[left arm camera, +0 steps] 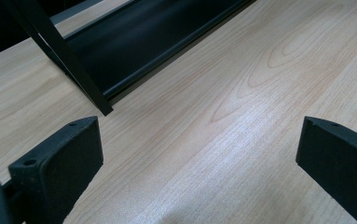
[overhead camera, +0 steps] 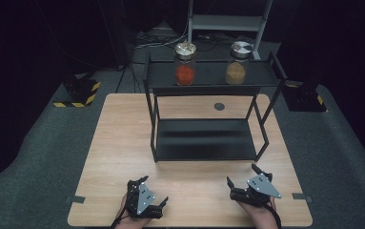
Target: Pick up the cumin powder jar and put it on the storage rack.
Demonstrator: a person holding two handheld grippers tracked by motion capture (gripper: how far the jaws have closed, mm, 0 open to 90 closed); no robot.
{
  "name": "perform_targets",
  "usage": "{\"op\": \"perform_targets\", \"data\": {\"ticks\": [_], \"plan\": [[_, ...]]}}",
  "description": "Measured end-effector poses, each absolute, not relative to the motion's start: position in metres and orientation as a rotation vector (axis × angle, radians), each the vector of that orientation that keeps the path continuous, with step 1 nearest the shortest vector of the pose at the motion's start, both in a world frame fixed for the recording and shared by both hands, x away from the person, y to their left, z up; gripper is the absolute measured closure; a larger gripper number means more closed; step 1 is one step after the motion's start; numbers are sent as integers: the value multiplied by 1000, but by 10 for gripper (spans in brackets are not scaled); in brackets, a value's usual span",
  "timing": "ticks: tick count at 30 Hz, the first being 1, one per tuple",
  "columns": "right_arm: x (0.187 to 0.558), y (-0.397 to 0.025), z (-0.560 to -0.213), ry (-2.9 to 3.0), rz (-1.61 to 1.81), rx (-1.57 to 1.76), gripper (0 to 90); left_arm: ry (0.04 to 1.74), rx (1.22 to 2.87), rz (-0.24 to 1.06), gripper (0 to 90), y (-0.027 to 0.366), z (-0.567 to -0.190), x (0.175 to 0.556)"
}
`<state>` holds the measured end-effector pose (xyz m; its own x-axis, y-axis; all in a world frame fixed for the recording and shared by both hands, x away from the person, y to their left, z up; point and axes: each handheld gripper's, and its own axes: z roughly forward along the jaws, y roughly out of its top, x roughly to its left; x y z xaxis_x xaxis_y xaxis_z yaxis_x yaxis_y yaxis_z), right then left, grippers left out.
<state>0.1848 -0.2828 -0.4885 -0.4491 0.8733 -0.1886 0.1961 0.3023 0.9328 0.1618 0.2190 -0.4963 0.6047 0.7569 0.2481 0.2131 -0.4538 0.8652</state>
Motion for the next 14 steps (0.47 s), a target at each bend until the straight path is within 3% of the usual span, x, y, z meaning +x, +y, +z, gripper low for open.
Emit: {"op": "perform_targets", "data": {"ticks": [14], "plan": [[182, -282, -496, 1918, 1067, 942, 0, 782, 1976, 808, 7, 218, -496, 161]]}}
